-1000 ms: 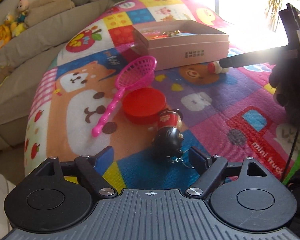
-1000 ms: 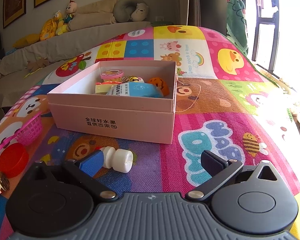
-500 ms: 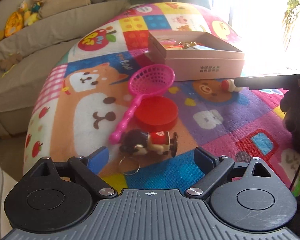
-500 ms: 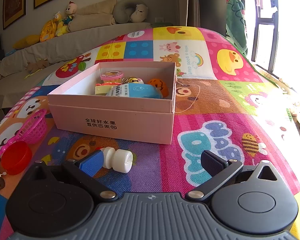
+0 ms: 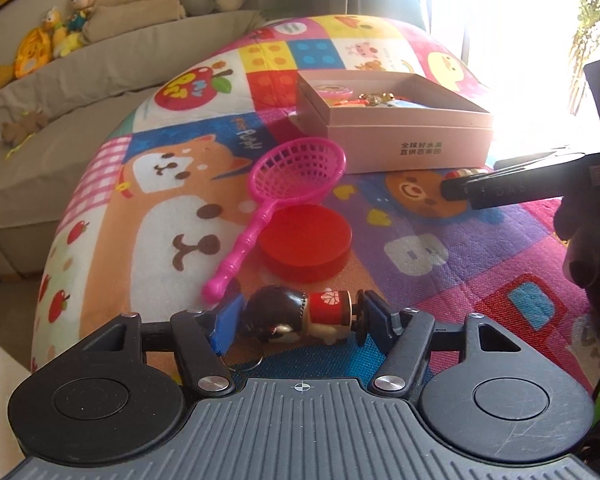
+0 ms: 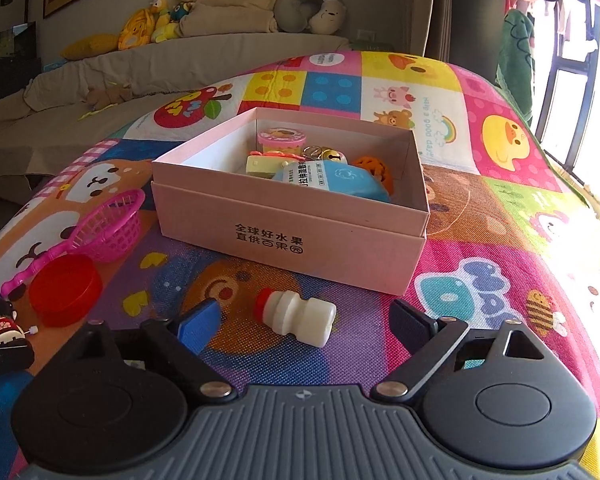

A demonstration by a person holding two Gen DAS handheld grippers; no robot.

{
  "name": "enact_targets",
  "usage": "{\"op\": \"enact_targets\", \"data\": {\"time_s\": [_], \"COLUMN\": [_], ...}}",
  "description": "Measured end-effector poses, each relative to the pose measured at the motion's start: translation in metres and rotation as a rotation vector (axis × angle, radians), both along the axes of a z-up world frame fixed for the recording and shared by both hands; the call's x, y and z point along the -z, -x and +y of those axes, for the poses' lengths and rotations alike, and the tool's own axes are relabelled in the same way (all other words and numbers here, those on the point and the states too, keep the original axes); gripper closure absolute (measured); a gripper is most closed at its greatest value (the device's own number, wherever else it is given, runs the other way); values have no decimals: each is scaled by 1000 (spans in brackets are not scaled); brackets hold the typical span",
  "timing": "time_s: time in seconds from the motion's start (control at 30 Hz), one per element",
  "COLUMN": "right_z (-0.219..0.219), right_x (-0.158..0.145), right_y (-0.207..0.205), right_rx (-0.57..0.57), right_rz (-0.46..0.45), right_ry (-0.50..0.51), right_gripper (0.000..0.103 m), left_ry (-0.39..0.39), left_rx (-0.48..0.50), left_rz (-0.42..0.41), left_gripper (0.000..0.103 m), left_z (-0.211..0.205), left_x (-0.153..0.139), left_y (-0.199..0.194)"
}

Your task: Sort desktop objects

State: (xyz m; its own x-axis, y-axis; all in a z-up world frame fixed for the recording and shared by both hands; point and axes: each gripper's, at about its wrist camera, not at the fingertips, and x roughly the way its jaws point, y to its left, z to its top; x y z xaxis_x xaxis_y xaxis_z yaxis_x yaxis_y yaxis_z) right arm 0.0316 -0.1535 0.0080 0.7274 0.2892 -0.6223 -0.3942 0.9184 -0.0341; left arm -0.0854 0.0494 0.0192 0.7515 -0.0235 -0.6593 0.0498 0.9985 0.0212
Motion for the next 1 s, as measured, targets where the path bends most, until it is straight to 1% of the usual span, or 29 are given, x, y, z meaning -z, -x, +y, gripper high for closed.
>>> {"op": "enact_targets", "data": {"time_s": [0.03, 0.07, 0.1, 0.13, 0.17, 0.23, 0.3, 0.37, 0.43, 0.5, 0.53, 0.6, 0.67, 0.7, 0.8, 0.83, 0.87, 0.93, 1.0], "right_z": [1, 2, 3, 3, 2, -3, -9, -20, -33, -47, -53, -62, -64, -64, -57, -54, -51, -46, -44], "right_x": [2, 3, 3, 3, 1, -7, -25, -56, -97, -137, -154, -178, -189, -191, -183, -177, -170, -153, -138], "right_y": [-4, -7, -10, -10, -10, -5, 4, 14, 20, 18, 14, 4, -7, -14, -39, -47, -54, -67, -76], "right_rx": [-1, -1, 0, -3, -10, -26, -49, -75, -85, -70, -63, -41, -13, -2, 5, 4, 2, 2, 19], "right_rz": [24, 43, 58, 70, 77, 79, 60, 5, -77, -149, -174, -214, -233, -227, -152, -119, -86, -27, -2], "right_ry": [-5, -8, -8, -7, -10, -22, -29, -59, -111, -174, -201, -234, -236, -237, -260, -267, -274, -288, -293], "right_gripper": [23, 31, 45, 52, 56, 56, 56, 56, 56, 56, 56, 56, 56, 56, 56, 56, 56, 56, 54], "left_ry": [9, 15, 19, 24, 28, 18, 1, -19, -58, -79, -85, -63, -26, -11, 5, 32, 53, 89, 88], "left_rx": [3, 6, 9, 14, 23, 46, 72, 111, 140, 157, 156, 157, 158, 157, 141, 151, 151, 126, 96], "left_rz": [-2, -6, -10, -21, -33, -64, -108, -181, -294, -381, -417, -442, -431, -418, -369, -330, -301, -258, -245], "left_gripper": [33, 33, 33, 33, 33, 33, 33, 33, 33, 33, 33, 33, 33, 33, 33, 31, 29, 20, 17], "left_z": [0, 1, 1, 0, -1, -4, -8, -12, -21, -29, -34, -41, -46, -50, -55, -52, -49, -36, -21], "left_x": [-1, -2, -4, -8, -11, -22, -37, -61, -93, -116, -127, -138, -142, -140, -124, -114, -109, -93, -83], "left_y": [1, 2, 2, 1, 1, -2, -6, -15, -30, -47, -60, -87, -112, -129, -162, -171, -174, -170, -157]}}
